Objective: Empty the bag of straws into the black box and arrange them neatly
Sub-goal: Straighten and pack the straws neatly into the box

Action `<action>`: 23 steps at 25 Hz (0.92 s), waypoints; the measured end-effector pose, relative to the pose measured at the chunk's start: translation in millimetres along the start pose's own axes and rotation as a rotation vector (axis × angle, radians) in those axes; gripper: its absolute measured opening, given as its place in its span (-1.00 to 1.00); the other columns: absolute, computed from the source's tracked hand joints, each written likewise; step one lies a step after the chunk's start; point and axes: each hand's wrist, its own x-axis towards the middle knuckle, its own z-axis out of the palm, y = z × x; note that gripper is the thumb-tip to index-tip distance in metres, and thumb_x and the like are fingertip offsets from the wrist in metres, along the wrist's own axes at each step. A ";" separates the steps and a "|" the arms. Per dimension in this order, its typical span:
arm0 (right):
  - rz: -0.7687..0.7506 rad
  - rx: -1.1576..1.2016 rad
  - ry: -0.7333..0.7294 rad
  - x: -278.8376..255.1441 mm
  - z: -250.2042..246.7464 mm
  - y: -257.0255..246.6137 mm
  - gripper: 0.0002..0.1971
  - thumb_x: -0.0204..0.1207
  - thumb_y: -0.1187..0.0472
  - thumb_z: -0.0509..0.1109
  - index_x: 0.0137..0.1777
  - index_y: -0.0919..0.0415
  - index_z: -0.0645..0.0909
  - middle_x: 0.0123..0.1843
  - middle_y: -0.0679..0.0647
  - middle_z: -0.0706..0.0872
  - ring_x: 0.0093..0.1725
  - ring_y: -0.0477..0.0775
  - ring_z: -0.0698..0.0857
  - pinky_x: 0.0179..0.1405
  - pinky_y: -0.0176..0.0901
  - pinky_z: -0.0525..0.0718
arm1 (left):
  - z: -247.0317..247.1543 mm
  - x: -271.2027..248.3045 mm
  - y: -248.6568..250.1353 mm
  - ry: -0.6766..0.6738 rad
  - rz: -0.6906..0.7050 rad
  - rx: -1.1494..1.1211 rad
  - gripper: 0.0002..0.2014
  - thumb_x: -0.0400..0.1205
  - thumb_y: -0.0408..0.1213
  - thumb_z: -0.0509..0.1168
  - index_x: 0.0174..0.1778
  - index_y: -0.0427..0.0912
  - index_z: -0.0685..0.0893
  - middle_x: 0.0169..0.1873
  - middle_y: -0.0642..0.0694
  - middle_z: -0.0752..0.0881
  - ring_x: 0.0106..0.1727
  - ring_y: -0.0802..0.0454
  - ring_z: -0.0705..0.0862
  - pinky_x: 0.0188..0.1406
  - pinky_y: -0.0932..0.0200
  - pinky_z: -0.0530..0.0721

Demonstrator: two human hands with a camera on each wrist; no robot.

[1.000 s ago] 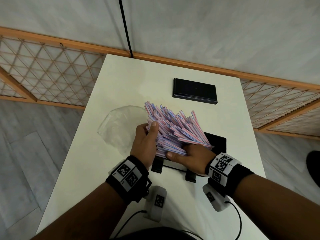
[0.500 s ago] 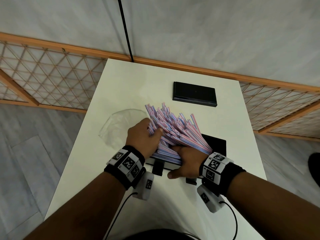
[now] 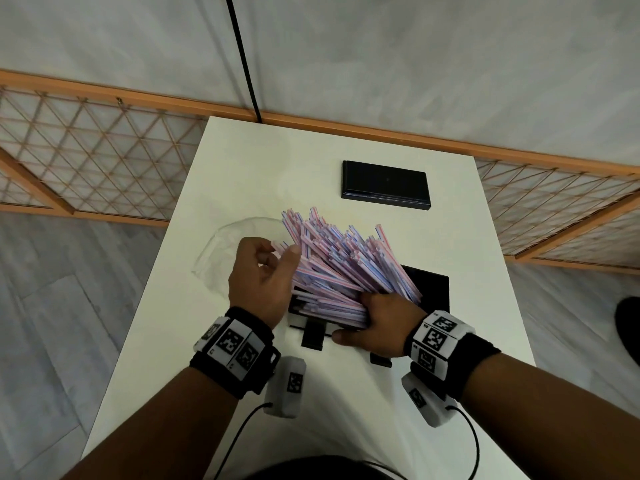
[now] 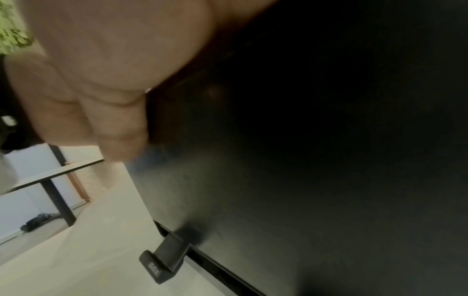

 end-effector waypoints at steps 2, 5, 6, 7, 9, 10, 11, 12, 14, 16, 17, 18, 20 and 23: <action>0.042 -0.004 -0.052 1.7 0.7 1.8 -0.27 0.31 -0.57 0.29 0.27 -0.05 0.55 0.20 0.08 0.75 0.27 0.13 0.68 0.20 -0.20 0.56 | 4.8 4.7 -3.6 -0.007 -0.138 -0.052 -0.53 0.28 0.39 0.41 -0.17 0.13 0.51 -0.32 0.06 0.65 -0.39 -0.11 0.64 -0.32 -0.09 0.57; 0.053 -0.080 -0.029 0.2 2.2 1.4 -0.33 0.32 -0.61 0.22 -0.02 0.00 0.58 0.01 0.11 0.79 0.09 0.13 0.73 0.05 -0.17 0.63 | 8.5 7.9 -0.6 -0.065 -0.094 0.049 -0.51 0.34 0.39 0.39 -0.28 0.00 0.55 -0.38 -0.02 0.66 -0.32 -0.26 0.69 -0.25 -0.20 0.66; 0.030 -0.103 0.001 -3.0 1.9 0.9 -0.35 0.36 -0.56 0.23 -0.01 0.04 0.61 -0.04 0.12 0.80 0.05 0.14 0.74 0.03 -0.16 0.64 | 8.8 8.9 -0.2 -0.076 -0.059 0.092 -0.51 0.38 0.36 0.37 -0.31 -0.05 0.55 -0.42 -0.07 0.66 -0.31 -0.27 0.71 -0.21 -0.23 0.71; 0.002 -0.114 0.029 -7.2 1.7 0.4 -0.39 0.40 -0.49 0.28 0.02 0.07 0.62 -0.06 0.12 0.80 0.03 0.14 0.75 0.00 -0.17 0.64 | 8.9 9.6 -0.8 -0.076 -0.052 0.106 -0.51 0.40 0.34 0.36 -0.33 -0.07 0.54 -0.43 -0.10 0.66 -0.32 -0.28 0.72 -0.19 -0.26 0.73; -0.061 -0.070 0.101 -17.3 -0.8 1.1 -0.49 0.41 -0.36 0.37 0.06 0.08 0.62 -0.06 0.06 0.79 0.01 0.13 0.75 -0.06 -0.17 0.64 | 8.3 10.4 -0.5 -0.058 -0.086 0.066 -0.57 0.42 0.29 0.43 -0.25 -0.01 0.56 -0.40 -0.03 0.65 -0.32 -0.21 0.72 -0.18 -0.16 0.74; -0.092 -0.031 0.146 -22.6 -2.2 3.4 -0.49 0.38 -0.33 0.36 0.09 0.07 0.63 -0.03 0.03 0.77 0.02 0.12 0.74 -0.06 -0.15 0.65 | 8.9 8.8 0.1 -0.052 -0.115 0.049 -0.58 0.42 0.27 0.48 -0.16 0.02 0.56 -0.35 0.03 0.63 -0.31 -0.12 0.68 -0.19 -0.03 0.68; -0.117 0.000 0.196 -28.4 -3.7 6.6 -0.47 0.34 -0.33 0.32 0.11 0.06 0.64 -0.01 0.02 0.76 0.03 0.12 0.74 -0.04 -0.11 0.66 | 10.1 6.3 0.6 -0.070 -0.148 0.018 -0.49 0.39 0.29 0.49 -0.05 -0.03 0.55 -0.30 0.05 0.60 -0.30 -0.03 0.63 -0.20 0.06 0.60; -0.130 0.022 0.249 -33.8 -3.6 11.7 -0.44 0.30 -0.34 0.28 0.10 0.06 0.66 -0.01 0.01 0.74 0.02 0.13 0.73 -0.04 -0.09 0.67 | 12.0 2.8 1.2 -0.096 -0.185 -0.028 -0.38 0.32 0.33 0.48 0.01 -0.08 0.52 -0.28 0.06 0.57 -0.30 0.02 0.57 -0.19 0.12 0.53; -0.105 0.036 0.341 -45.8 -1.0 24.4 -0.42 0.27 -0.37 0.26 0.05 0.08 0.65 -0.05 0.00 0.70 -0.02 0.11 0.69 -0.09 -0.10 0.64 | 17.8 -2.5 0.7 -0.130 -0.248 -0.138 -0.26 0.19 0.39 0.44 0.03 -0.14 0.52 -0.26 0.03 0.58 -0.27 0.03 0.56 -0.12 0.11 0.55; -0.029 -0.006 0.404 -53.4 7.8 34.8 -0.37 0.23 -0.40 0.34 0.10 0.10 0.59 -0.01 0.01 0.64 -0.02 0.12 0.63 -0.09 -0.08 0.63 | 22.4 -6.8 2.4 -0.171 -0.295 -0.250 -0.21 0.21 0.31 0.48 0.17 -0.22 0.59 -0.13 -0.04 0.73 -0.11 0.01 0.71 0.06 0.03 0.67; 0.006 -0.025 0.432 -53.6 14.5 39.2 -0.31 0.21 -0.39 0.39 0.17 0.12 0.56 0.04 0.04 0.62 0.01 0.15 0.61 -0.04 -0.04 0.65 | 24.0 -8.2 2.0 -0.196 -0.292 -0.289 -0.24 0.28 0.24 0.51 0.24 -0.24 0.61 -0.03 -0.06 0.80 0.00 0.02 0.78 0.17 -0.01 0.70; 0.030 -0.031 0.454 -51.6 20.9 42.3 -0.26 0.20 -0.36 0.43 0.25 0.16 0.53 0.11 0.09 0.60 0.06 0.20 0.60 0.03 0.01 0.66 | 25.8 -9.5 1.5 -0.220 -0.270 -0.304 -0.29 0.34 0.18 0.52 0.28 -0.23 0.64 0.06 -0.05 0.83 0.09 0.05 0.80 0.26 -0.04 0.71; 0.031 -0.016 0.464 -44.8 30.2 44.6 -0.20 0.23 -0.31 0.43 0.37 0.20 0.49 0.23 0.15 0.59 0.14 0.27 0.61 0.16 0.09 0.66 | 27.8 -14.0 3.8 -0.257 -0.224 -0.298 -0.35 0.39 0.14 0.51 0.32 -0.17 0.68 0.14 -0.02 0.84 0.20 0.06 0.80 0.29 -0.05 0.69; -0.009 -0.016 0.377 -36.0 28.1 40.2 -0.25 0.25 -0.34 0.28 0.35 0.13 0.53 0.27 0.12 0.65 0.23 0.32 0.63 0.20 0.15 0.65 | 29.8 -19.1 -2.3 -0.253 -0.224 -0.294 -0.31 0.37 0.12 0.53 0.36 -0.19 0.67 0.19 -0.07 0.83 0.24 -0.01 0.79 0.34 -0.11 0.67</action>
